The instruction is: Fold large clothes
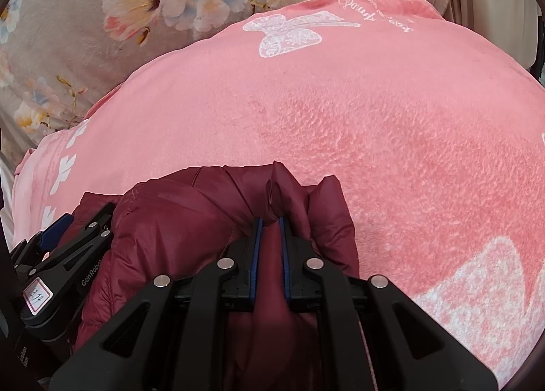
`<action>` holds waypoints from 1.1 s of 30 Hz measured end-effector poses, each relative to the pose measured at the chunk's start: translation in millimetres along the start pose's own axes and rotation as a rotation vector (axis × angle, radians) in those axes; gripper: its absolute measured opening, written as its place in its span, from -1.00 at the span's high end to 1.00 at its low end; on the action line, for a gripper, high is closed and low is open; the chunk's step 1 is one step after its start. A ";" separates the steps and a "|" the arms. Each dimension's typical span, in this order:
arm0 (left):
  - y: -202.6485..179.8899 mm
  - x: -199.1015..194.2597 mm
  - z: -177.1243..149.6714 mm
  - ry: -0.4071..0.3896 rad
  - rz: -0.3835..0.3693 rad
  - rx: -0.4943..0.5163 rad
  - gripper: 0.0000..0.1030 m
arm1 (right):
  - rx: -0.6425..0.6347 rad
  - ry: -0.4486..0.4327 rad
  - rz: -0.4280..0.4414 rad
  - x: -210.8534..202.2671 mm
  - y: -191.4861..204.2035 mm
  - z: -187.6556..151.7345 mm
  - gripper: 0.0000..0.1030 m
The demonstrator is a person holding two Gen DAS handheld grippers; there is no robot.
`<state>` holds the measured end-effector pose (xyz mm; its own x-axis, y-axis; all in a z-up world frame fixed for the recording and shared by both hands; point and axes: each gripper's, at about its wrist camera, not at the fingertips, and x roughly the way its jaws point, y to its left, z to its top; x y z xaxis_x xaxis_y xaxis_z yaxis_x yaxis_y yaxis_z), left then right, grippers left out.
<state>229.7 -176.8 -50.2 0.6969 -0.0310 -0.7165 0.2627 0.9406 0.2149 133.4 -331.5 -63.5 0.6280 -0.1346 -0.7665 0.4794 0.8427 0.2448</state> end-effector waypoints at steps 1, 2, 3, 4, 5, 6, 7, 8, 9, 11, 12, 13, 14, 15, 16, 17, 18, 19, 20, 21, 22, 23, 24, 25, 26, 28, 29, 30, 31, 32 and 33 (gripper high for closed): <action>-0.4 0.1 0.0 -0.003 0.004 0.001 -0.21 | 0.001 -0.002 0.001 -0.1 0.2 -0.2 0.86; -0.5 0.2 0.1 -0.004 0.007 0.001 -0.21 | 0.001 -0.004 0.003 -0.3 -0.1 0.1 0.86; -0.4 0.2 0.2 -0.006 0.010 0.001 -0.21 | 0.002 -0.007 0.000 -0.6 -0.1 0.0 0.86; -0.6 0.1 0.3 -0.006 0.011 0.002 -0.21 | 0.006 -0.009 0.004 -0.9 -0.7 -0.1 0.86; -0.4 -0.2 0.5 -0.007 0.011 0.001 -0.21 | 0.011 -0.011 0.012 -1.3 -1.9 0.1 0.85; -0.4 -0.4 0.4 -0.006 0.010 0.001 -0.21 | 0.018 -0.011 0.022 -1.7 -3.6 0.1 0.84; -0.1 -0.8 0.9 -0.005 0.007 0.000 -0.21 | 0.035 -0.009 0.048 -2.1 -7.8 1.0 0.83; -0.7 -0.7 1.0 -0.002 0.007 0.001 -0.23 | 0.049 -0.008 0.066 -3.4 -9.9 1.2 0.82; -0.1 -1.2 1.0 0.001 0.005 0.002 -0.24 | 0.067 -0.004 0.088 -5.4 -13.9 2.3 0.80; 5.0 -6.5 2.0 0.014 -0.020 0.000 -0.28 | 0.096 0.001 0.107 -20.2 -22.6 3.6 0.75; 12.3 -13.6 1.9 0.024 -0.058 -0.008 -0.29 | 0.099 -0.013 0.110 -32.7 -25.6 2.7 0.60; 20.6 -21.3 1.6 0.031 -0.091 -0.024 -0.31 | 0.096 -0.026 0.106 -42.6 -27.0 1.8 0.47; 27.7 -27.9 0.9 0.039 -0.113 -0.040 -0.32 | 0.084 -0.037 0.096 -54.7 -28.7 0.3 0.17; 36.2 -35.8 -0.6 0.049 -0.147 -0.059 -0.32 | 0.066 -0.047 0.094 -65.4 -30.4 -1.6 0.13; 47.0 -45.2 -3.7 0.061 -0.188 -0.080 -0.32 | 0.038 -0.048 0.097 -77.4 -32.6 -5.5 0.13; 56.0 -52.7 -8.0 0.070 -0.209 -0.095 -0.32 | 0.023 -0.039 0.098 -83.9 -34.9 -9.8 0.13; 64.4 -58.1 -13.6 0.083 -0.215 -0.109 -0.32 | 0.015 -0.021 0.102 -88.5 -37.4 -15.0 0.13; 68.5 -60.9 -17.9 0.097 -0.218 -0.116 -0.32 | 0.015 0.013 0.121 -92.2 -41.3 -22.4 0.12; 73.2 -63.1 -23.8 0.115 -0.229 -0.122 -0.32 | 0.014 0.032 0.131 -92.7 -42.5 -28.9 0.12; 77.5 -64.6 -29.6 0.130 -0.247 -0.133 -0.32 | 0.008 0.050 0.134 -93.1 -42.8 -35.0 0.15; 81.6 -65.8 -37.9 0.151 -0.269 -0.149 -0.32 | -0.003 0.067 0.139 -93.9 -41.9 -41.7 0.21; 83.4 -66.7 -44.7 0.164 -0.280 -0.153 -0.32 | -0.012 0.080 0.152 -94.8 -39.8 -46.8 0.47; 83.7 -67.2 -50.9 0.175 -0.280 -0.152 -0.33 | -0.019 0.088 0.161 -96.2 -37.9 -50.3 0.60; 83.7 -67.2 -54.7 0.182 -0.274 -0.145 -0.34 | -0.032 0.091 0.156 -98.0 -34.6 -53.7 0.72; 82.2 -67.7 -58.9 0.187 -0.267 -0.133 -0.35 | -0.047 0.089 0.140 -99.8 -32.5 -55.8 0.83; 79.2 -67.0 -64.9 0.189 -0.253 -0.114 -0.38 | -0.070 0.094 0.097 -99.0 -31.3 -60.0 0.93; 77.9 -65.6 -67.4 0.193 -0.253 -0.107 -0.38 | -0.064 0.112 0.091 -95.9 -33.6 -63.3 0.95; 75.6 -63.9 -70.8 0.195 -0.252 -0.101 -0.39 | -0.057 0.128 0.087 -93.1 -36.3 -66.6 0.96; 75.6 -61.9 -72.3 0.195 -0.248 -0.099 -0.42 | -0.051 0.146 0.076 -88.9 -39.4 -71.7 0.97; 74.2 -61.1 -74.3 0.193 -0.244 -0.095 -0.44 | -0.049 0.165 0.058 -84.0 -42.3 -76.9 0.99; 73.1 -60.4 -76.1 0.188 -0.236 -0.089 -0.45 | -0.045 0.187 0.045 -79.0 -44.8 -81.0 1.00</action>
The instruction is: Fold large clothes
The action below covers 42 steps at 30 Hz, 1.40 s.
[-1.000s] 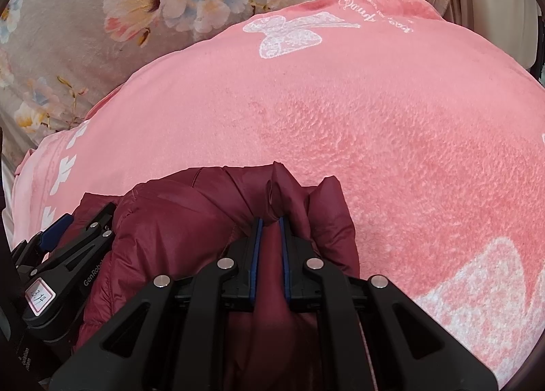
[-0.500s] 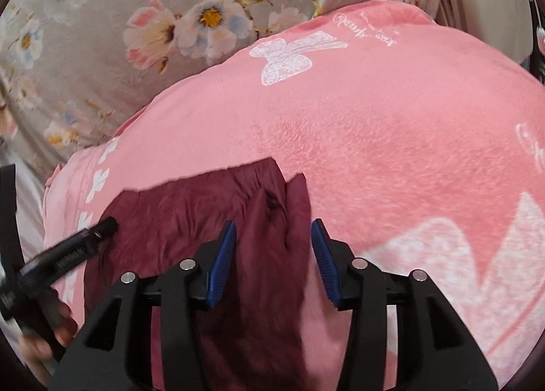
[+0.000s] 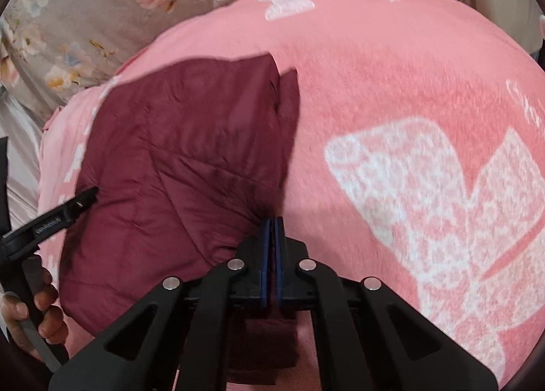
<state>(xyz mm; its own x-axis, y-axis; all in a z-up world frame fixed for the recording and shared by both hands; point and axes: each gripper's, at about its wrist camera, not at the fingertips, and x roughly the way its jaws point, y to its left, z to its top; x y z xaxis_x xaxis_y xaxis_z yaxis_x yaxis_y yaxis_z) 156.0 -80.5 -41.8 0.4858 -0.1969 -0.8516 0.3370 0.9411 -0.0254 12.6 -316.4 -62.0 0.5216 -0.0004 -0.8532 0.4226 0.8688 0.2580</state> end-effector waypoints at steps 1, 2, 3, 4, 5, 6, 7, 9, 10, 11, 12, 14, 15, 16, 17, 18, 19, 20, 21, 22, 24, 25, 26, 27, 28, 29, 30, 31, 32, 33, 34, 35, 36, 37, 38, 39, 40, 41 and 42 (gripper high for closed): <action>0.4 0.8 -0.7 -0.002 0.005 0.003 -0.46 | 0.013 -0.013 0.017 0.9 -3.8 -3.7 1.00; 0.6 1.7 -1.8 -0.007 0.008 0.006 -0.48 | 0.011 -0.017 0.020 -0.2 -4.4 -4.5 1.00; 0.1 2.5 -3.5 -0.012 0.014 0.008 -0.49 | 0.008 -0.016 0.018 -1.2 -4.0 -4.2 1.00; 1.7 3.6 -3.7 -0.013 0.014 0.008 -0.51 | 0.005 -0.016 0.014 -2.5 -3.8 -4.1 1.00; 2.3 4.1 -3.9 -0.013 0.014 0.007 -0.52 | 0.006 -0.015 0.013 -4.0 -4.1 -3.1 1.00; 3.2 4.5 -4.0 -0.011 0.011 0.004 -0.52 | 0.016 -0.015 0.017 -6.6 -5.4 -1.7 0.99; 3.6 4.6 -3.7 -0.008 0.009 0.001 -0.53 | 0.045 -0.024 0.029 -12.2 -8.8 1.0 0.97; 3.6 4.9 -3.3 -0.008 0.011 0.001 -0.54 | 0.090 -0.070 0.055 -26.7 -14.5 6.1 0.93; 2.9 4.5 -3.8 -0.010 0.015 0.004 -0.55 | 0.097 -0.096 0.073 -36.3 -15.4 10.6 0.92; 2.2 4.1 -4.5 -0.015 0.021 0.008 -0.55 | 0.096 -0.118 0.088 -43.6 -14.8 14.1 0.81; 1.9 4.1 -4.9 -0.018 0.025 0.011 -0.55 | 0.093 -0.134 0.105 -48.8 -13.3 18.0 0.47; -0.1 3.9 -5.1 -0.024 0.036 0.018 -0.56 | 0.075 -0.139 0.143 -49.7 -7.8 24.5 -0.08; -0.3 3.6 -5.4 -0.025 0.038 0.019 -0.56 | 0.066 -0.133 0.141 -46.6 -5.2 25.2 -0.08; -0.3 3.5 -5.2 -0.024 0.037 0.019 -0.56 | 0.047 -0.112 0.131 -40.3 -1.4 25.8 -0.08; 0.0 3.6 -5.0 -0.022 0.035 0.017 -0.56 | 0.032 -0.098 0.122 -34.3 2.4 24.6 0.08; -0.6 3.5 -4.9 -0.020 0.034 0.015 -0.56 | 0.023 -0.085 0.120 -28.7 5.4 24.1 0.46; -0.3 2.9 -4.7 -0.016 0.031 0.014 -0.56 | 0.026 -0.066 0.140 -24.4 6.2 22.6 0.62; 0.0 2.2 -4.5 -0.014 0.031 0.015 -0.56 | 0.027 -0.070 0.137 -25.8 9.2 16.4 0.74; -0.3 1.2 -4.7 -0.011 0.034 0.020 -0.56 | 0.019 -0.076 0.123 -27.9 15.0 16.8 0.92; 0.1 0.7 -5.2 -0.011 0.035 0.023 -0.56 | 0.005 -0.085 0.108 -32.5 16.8 15.5 0.93; 0.7 -0.3 -6.5 -0.014 0.032 0.021 -0.56 | -0.003 -0.085 0.091 -37.3 16.2 11.5 0.96; 0.9 0.1 -6.9 -0.014 0.028 0.021 -0.56 | -0.012 -0.068 0.075 -34.2 16.3 8.8 0.96; 1.2 0.6 -7.0 -0.014 0.024 0.020 -0.56 | -0.019 -0.058 0.063 -30.4 14.3 6.4 0.96; 1.5 1.2 -7.0 -0.014 0.021 0.019 -0.56 | -0.021 -0.050 0.054 -26.2 14.1 5.2 0.96; 1.3 1.9 -7.3 -0.013 0.018 0.018 -0.56 | -0.017 -0.041 0.052 -21.6 13.5 3.4 0.96; 1.8 2.7 -7.1 -0.011 0.015 0.016 -0.56 | -0.015 -0.036 0.052 -18.1 13.5 2.4 0.97; 2.3 3.2 -7.3 -0.011 0.012 0.014 -0.56 | -0.019 -0.035 0.048 -16.0 14.8 1.7 0.97; 3.3 4.3 -7.2 -0.010 0.005 0.013 -0.57 | -0.029 -0.030 0.041 -11.7 16.3 1.3 0.97; 4.4 5.4 -6.9 -0.009 -0.001 0.010 -0.58 | -0.039 -0.026 0.036 -7.6 17.3 0.9 0.97; 6.1 6.4 -7.2 -0.009 -0.005 0.008 -0.60 | -0.043 -0.024 0.035 -5.5 17.7 0.6 0.97; 6.9 7.9 -7.4 -0.009 -0.009 0.004 -0.61 | -0.050 -0.024 0.034 -3.0 18.0 0.1 0.96; 6.6 8.4 -7.7 -0.010 -0.009 0.004 -0.63 | -0.057 -0.025 0.033 -1.8 18.3 0.0 0.96; 5.8 8.8 -7.9 -0.012 -0.007 0.003 -0.64 | -0.061 -0.026 0.033 -0.8 18.2 0.7 0.96; 5.5 9.3 -8.2 -0.014 -0.006 0.003 -0.65 | -0.063 -0.023 0.035 -0.6 18.0 1.4 0.96; 5.7 9.3 -8.1 -0.014 -0.008 0.002 -0.65 | -0.066 -0.017 0.038 -0.6 17.5 3.0 0.95; 7.9 8.7 -7.0 -0.007 -0.019 -0.007 -0.65 | -0.067 -0.013 0.041 -2.7 16.5 4.9 0.92; 10.9 7.9 -6.3 0.003 -0.034 -0.019 -0.64 | -0.064 -0.013 0.042 -5.4 15.0 6.4 0.89; 17.9 5.6 -4.9 0.024 -0.062 -0.051 -0.63 | -0.054 -0.015 0.044 -9.5 12.5 8.5 0.83; 23.5 3.3 -4.1 0.038 -0.085 -0.077 -0.62 | -0.039 -0.022 0.054 -14.2 9.2 10.2 0.73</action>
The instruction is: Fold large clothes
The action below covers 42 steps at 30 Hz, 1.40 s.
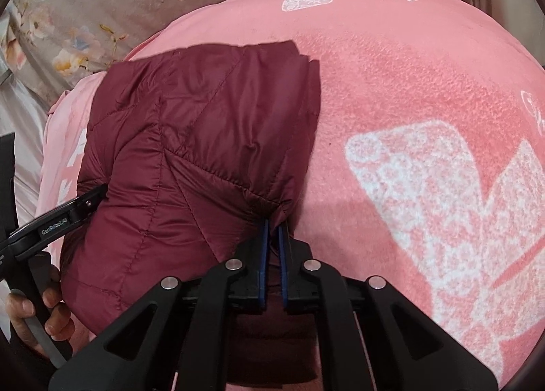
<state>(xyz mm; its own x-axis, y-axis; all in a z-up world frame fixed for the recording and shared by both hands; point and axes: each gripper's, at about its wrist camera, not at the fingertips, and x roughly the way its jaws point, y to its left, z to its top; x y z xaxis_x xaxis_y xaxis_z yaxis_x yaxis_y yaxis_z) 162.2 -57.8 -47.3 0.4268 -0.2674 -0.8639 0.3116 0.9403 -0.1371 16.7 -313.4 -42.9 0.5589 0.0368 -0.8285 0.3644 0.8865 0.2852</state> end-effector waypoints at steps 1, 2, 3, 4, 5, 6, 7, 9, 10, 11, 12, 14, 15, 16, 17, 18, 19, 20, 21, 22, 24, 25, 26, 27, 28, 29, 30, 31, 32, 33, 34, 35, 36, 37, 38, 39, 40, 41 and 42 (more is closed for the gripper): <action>10.7 -6.1 1.0 0.011 -0.041 -0.046 -0.60 | 0.025 -0.017 0.030 -7.3 -5.8 2.2 0.57; 21.9 -12.7 1.8 0.015 -0.086 -0.090 -0.59 | 0.053 -0.035 0.070 -13.1 -11.5 4.3 0.19; 31.6 -17.6 2.1 0.016 -0.133 -0.125 -0.59 | 0.074 -0.048 0.100 -16.4 -15.8 5.7 -0.20; 41.2 -20.8 2.4 0.023 -0.182 -0.163 -0.59 | 0.101 -0.061 0.148 -19.9 -21.2 7.8 -0.29; 49.6 -21.6 3.0 0.039 -0.223 -0.198 -0.59 | 0.121 -0.062 0.192 -20.1 -25.2 9.9 -0.31; 56.6 -20.5 3.5 0.056 -0.264 -0.228 -0.59 | 0.142 -0.055 0.228 -18.7 -28.7 11.5 -0.33; 61.2 -18.8 3.2 0.066 -0.293 -0.251 -0.59 | 0.167 -0.042 0.269 -13.9 -32.5 13.8 -0.34; 65.9 -12.0 0.7 0.092 -0.332 -0.288 -0.59 | 0.190 0.000 0.323 -0.7 -35.5 16.7 -0.37; 66.0 -6.1 -1.8 0.116 -0.357 -0.302 -0.59 | 0.198 0.025 0.330 7.5 -34.8 18.6 -0.37; 64.7 -1.5 -3.5 0.132 -0.370 -0.308 -0.59 | 0.202 0.049 0.342 14.9 -34.2 17.6 -0.37; 62.9 3.5 -5.7 0.146 -0.383 -0.314 -0.59 | 0.205 0.067 0.362 20.9 -33.0 16.5 -0.37; 54.7 9.3 -7.6 0.159 -0.401 -0.307 -0.59 | 0.226 0.091 0.412 29.6 -30.9 12.9 -0.40; 48.8 11.0 -7.9 0.159 -0.410 -0.296 -0.59 | 0.233 0.095 0.424 32.1 -29.2 11.8 -0.40; 45.0 11.4 -8.0 0.156 -0.410 -0.283 -0.58 | 0.240 0.094 0.440 34.8 -28.6 11.9 -0.41; 40.2 11.6 -7.7 0.149 -0.410 -0.265 -0.58 | 0.244 0.091 0.451 37.0 -28.1 12.1 -0.41; 34.7 13.1 -6.1 0.143 -0.406 -0.244 -0.60 | 0.249 0.089 0.460 38.6 -27.0 11.9 -0.41; 32.5 13.4 -5.9 0.141 -0.400 -0.235 -0.61 | 0.252 0.087 0.474 39.5 -26.2 11.7 -0.41; 30.4 13.5 -6.0 0.137 -0.395 -0.226 -0.61 | 0.255 0.085 0.489 40.5 -26.8 10.4 -0.41; 28.5 13.8 -5.1 0.135 -0.390 -0.222 -0.61 | 0.256 0.081 0.497 41.7 -26.6 10.6 -0.41; 25.3 13.4 -3.6 0.135 -0.386 -0.219 -0.61 | 0.252 0.080 0.504 44.2 -22.1 11.7 -0.39; 22.5 8.6 -1.9 0.116 -0.379 -0.210 -0.56 | 0.244 0.080 0.513 44.8 -17.5 11.2 -0.13; 19.1 5.0 0.2 0.100 -0.364 -0.194 -0.44 | 0.241 0.074 0.524 43.4 -15.5 11.7 -0.03; 15.7 -1.6 1.9 0.076 -0.343 -0.165 -0.36 | 0.233 0.063 0.531 39.3 -13.6 12.7 0.26; 14.8 -6.7 3.1 0.057 -0.332 -0.143 -0.20 | 0.227 0.054 0.536 33.0 -13.4 13.5 0.43; 11.7 -15.3 5.9 0.033 -0.328 -0.115 -0.03 | 0.215 0.035 0.532 25.5 -10.7 15.7 0.47; 10.2 -22.6 8.4 0.016 -0.334 -0.095 0.11 | 0.192 0.015 0.520 17.1 -5.0 18.7 0.54; 7.1 -32.6 12.7 -0.007 -0.342 -0.073 0.17 | 0.176 0.000 0.512 11.8 -0.3 21.0 0.58; 5.3 -39.0 15.4 -0.025 -0.341 -0.058 0.25 | 0.148 -0.026 0.503 1.9 7.5 25.8 0.59; 2.3 -48.9 19.1 -0.056 -0.335 -0.037 0.28 | 0.128 -0.047 0.497 -6.1 14.0 30.1 0.61; 0.5 -56.4 22.2 -0.080 -0.328 -0.023 0.28 | 0.106 -0.068 0.489 -14.2 20.5 34.7 0.62; -1.4 -67.5 27.4 -0.115 -0.318 -0.003 0.30 | 0.080 -0.099 0.481 -25.0 28.2 41.2 0.62; -1.6 -77.5 31.6 -0.148 -0.316 0.015 0.32 | 0.057 -0.131 0.477 -35.5 35.8 48.0 0.62; -2.7 -87.1 36.4 -0.183 -0.313 0.032 0.32 | 0.044 -0.150 0.476 -41.5 37.5 52.0 0.63; -2.5 -94.8 39.9 -0.210 -0.309 0.045 0.32 | 0.023 -0.182 0.479 -52.0 44.3 60.3 0.63; -2.4 -104.1 44.6 -0.244 -0.305 0.062 0.32 | 0.005 -0.207 0.480 -59.5 50.9 67.1 0.63; -3.5 -116.5 52.2 -0.291 -0.295 0.086 0.32 | -0.014 -0.232 0.478 -66.6 57.5 74.0 0.63; -2.5 -124.0 56.3 -0.320 -0.288 0.100 0.32 | -0.039 -0.263 0.477 -74.7 65.8 83.0 0.63; -2.9 -131.3 63.2 -0.352 -0.280 0.112 0.32 | -0.057 -0.287 0.478 -80.8 72.7 91.0 0.63; -2.9 -138.2 69.8 -0.381 -0.273 0.123 0.32 | -0.072 -0.308 0.479 -85.5 79.6 98.9 0.63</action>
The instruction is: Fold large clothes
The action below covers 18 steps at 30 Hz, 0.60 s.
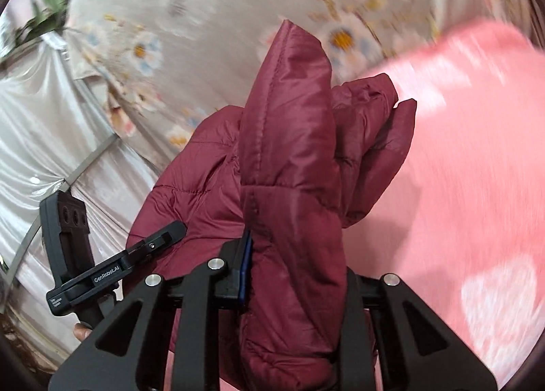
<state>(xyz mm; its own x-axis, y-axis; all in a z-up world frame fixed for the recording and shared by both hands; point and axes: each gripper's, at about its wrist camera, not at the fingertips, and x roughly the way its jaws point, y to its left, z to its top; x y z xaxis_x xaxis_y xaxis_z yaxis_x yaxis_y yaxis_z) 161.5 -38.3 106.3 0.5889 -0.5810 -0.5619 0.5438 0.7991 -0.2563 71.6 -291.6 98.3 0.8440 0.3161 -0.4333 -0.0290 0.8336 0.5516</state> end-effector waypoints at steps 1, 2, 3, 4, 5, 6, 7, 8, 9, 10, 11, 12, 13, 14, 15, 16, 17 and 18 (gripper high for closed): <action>1.0 -4.9 11.4 -0.034 0.007 0.017 0.32 | -0.026 -0.022 0.003 2.7 8.5 11.2 0.63; 2.6 -9.0 20.1 -0.058 0.012 0.028 0.32 | -0.053 -0.042 0.004 5.8 16.4 20.6 0.63; 4.7 -12.4 32.3 -0.091 0.020 0.043 0.32 | -0.078 -0.058 0.000 9.4 23.6 28.5 0.63; 6.9 -14.4 41.2 -0.119 0.027 0.058 0.32 | -0.104 -0.073 -0.007 14.4 31.0 36.5 0.63; 8.7 -16.9 46.1 -0.150 0.057 0.097 0.32 | -0.127 -0.084 -0.012 19.9 37.1 44.3 0.63; 12.0 -16.0 55.3 -0.174 0.076 0.114 0.32 | -0.145 -0.093 -0.014 25.0 41.4 50.7 0.63; 15.9 -14.1 62.7 -0.189 0.086 0.122 0.32 | -0.160 -0.099 -0.020 32.4 45.6 56.9 0.62; 20.1 -11.7 67.2 -0.199 0.096 0.128 0.32 | -0.171 -0.101 -0.023 41.7 48.7 62.8 0.62; 26.2 -7.6 72.9 -0.205 0.105 0.129 0.32 | -0.176 -0.100 -0.023 48.8 50.3 66.2 0.62; 33.6 -4.1 76.9 -0.210 0.109 0.127 0.32 | -0.181 -0.098 -0.023 59.8 51.0 70.6 0.62; 41.0 -1.4 79.2 -0.213 0.110 0.123 0.32 | -0.182 -0.093 -0.020 72.1 50.2 74.2 0.62; 52.4 6.3 83.6 -0.214 0.113 0.112 0.32 | -0.181 -0.086 -0.016 84.1 48.1 76.7 0.62; 59.5 12.0 86.4 -0.212 0.113 0.104 0.32 | -0.180 -0.079 -0.016 94.2 47.4 77.8 0.62; 65.7 18.1 89.3 -0.211 0.114 0.097 0.32 | -0.181 -0.069 -0.017 105.3 45.6 79.1 0.62; 75.2 25.1 91.7 -0.209 0.118 0.088 0.32 | -0.180 -0.058 -0.018 118.3 43.2 79.8 0.62; 88.2 36.1 93.2 -0.205 0.118 0.077 0.32 | -0.178 -0.047 -0.019 133.1 39.6 80.9 0.62; 97.9 43.6 93.4 -0.201 0.119 0.070 0.32 | -0.176 -0.036 -0.020 147.0 36.1 81.7 0.62; 109.3 53.7 92.9 -0.191 0.120 0.058 0.32 | -0.175 -0.023 -0.022 161.1 30.9 80.9 0.62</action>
<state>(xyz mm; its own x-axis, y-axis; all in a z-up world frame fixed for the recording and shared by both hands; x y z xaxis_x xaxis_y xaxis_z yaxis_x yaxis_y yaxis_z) 308.1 3.5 121.1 0.7506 -0.5058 -0.4252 0.4937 0.8570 -0.1478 249.9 -251.5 103.2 0.8573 0.2883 -0.4265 -0.1018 0.9071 0.4085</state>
